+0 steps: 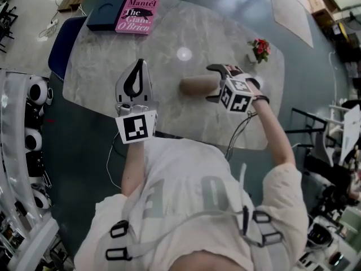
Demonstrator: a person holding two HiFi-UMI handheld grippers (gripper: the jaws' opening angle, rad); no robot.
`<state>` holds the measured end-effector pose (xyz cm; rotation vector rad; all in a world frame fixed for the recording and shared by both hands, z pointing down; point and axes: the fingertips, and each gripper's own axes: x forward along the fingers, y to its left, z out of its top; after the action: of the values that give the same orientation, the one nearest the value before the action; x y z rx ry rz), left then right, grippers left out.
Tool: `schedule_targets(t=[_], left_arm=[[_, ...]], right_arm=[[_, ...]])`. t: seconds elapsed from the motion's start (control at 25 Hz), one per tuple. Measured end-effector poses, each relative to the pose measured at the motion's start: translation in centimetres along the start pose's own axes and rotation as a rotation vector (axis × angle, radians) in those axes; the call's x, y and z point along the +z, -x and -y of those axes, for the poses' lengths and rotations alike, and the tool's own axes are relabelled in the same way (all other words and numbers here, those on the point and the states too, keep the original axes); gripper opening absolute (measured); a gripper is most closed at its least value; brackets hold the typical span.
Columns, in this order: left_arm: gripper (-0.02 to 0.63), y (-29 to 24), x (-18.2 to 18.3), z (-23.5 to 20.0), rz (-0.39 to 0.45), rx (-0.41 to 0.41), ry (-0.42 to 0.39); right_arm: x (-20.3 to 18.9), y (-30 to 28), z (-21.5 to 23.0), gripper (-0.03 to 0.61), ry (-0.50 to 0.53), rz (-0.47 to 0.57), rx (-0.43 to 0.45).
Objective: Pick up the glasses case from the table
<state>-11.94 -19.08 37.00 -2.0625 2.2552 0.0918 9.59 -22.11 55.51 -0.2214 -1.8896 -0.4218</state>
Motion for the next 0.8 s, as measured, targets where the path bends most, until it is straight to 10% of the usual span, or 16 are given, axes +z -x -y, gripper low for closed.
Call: schedule_targets(t=[0.8], left_arm=[[0.003,2.9,-1.0,-4.8,-0.028,0.134,-0.010]], right_arm=[[-3.7,-7.8,-1.1,0.422,0.110,-0.250,0.220]])
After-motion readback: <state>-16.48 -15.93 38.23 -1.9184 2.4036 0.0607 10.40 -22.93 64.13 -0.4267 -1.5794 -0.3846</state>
